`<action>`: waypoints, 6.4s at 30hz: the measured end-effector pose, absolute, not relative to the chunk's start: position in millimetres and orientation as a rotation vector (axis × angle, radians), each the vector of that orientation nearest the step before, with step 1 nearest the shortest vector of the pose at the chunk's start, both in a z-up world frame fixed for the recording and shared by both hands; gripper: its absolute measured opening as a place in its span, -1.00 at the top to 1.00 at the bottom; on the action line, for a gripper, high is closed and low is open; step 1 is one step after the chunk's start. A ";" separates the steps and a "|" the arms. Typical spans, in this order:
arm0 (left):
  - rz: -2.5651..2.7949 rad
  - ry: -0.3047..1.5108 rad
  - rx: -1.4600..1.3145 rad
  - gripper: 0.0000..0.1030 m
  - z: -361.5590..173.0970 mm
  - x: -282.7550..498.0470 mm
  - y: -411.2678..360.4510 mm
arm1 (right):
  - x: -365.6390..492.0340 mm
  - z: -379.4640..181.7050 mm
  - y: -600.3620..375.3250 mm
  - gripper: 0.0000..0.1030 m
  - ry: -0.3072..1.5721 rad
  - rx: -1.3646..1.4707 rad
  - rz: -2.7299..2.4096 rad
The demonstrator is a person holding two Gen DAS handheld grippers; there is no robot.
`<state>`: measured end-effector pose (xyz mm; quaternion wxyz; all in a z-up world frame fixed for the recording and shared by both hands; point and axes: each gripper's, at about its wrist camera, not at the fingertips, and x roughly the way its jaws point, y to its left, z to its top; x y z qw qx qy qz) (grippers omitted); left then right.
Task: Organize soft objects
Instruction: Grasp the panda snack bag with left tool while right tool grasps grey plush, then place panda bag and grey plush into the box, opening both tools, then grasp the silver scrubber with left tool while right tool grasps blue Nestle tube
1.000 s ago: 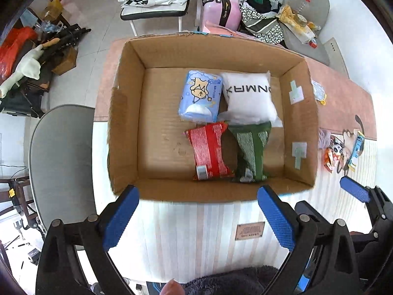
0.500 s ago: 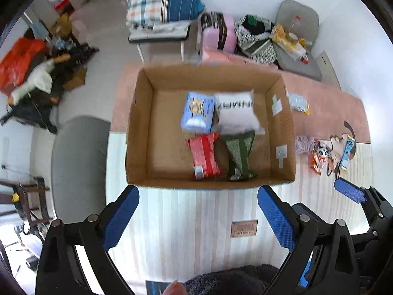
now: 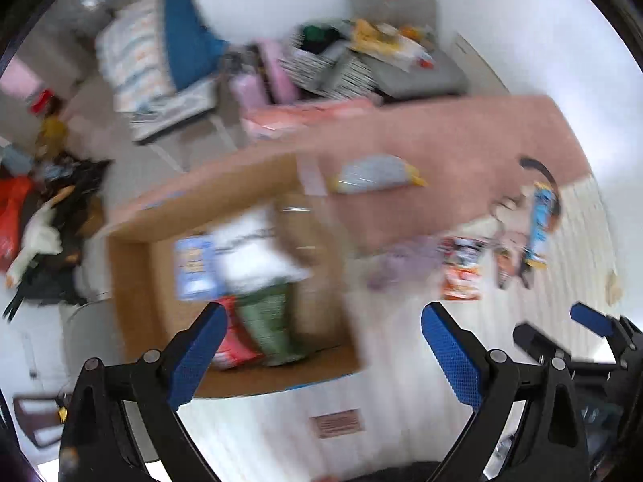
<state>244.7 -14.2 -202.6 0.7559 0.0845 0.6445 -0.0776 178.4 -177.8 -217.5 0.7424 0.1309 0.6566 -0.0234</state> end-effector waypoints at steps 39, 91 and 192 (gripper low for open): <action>-0.080 1.737 -0.040 0.16 -372.8 179.6 -117.5 | 264.8 -355.0 -292.4 -0.88 1.638 0.067 0.221; 0.048 1.400 -0.039 0.16 -190.4 208.1 158.8 | 255.3 -225.9 -56.3 0.18 1.497 0.245 0.347; -0.235 1.437 0.910 -0.99 -360.3 373.0 -126.9 | 256.8 -292.4 -332.7 -1.00 1.493 0.388 -0.326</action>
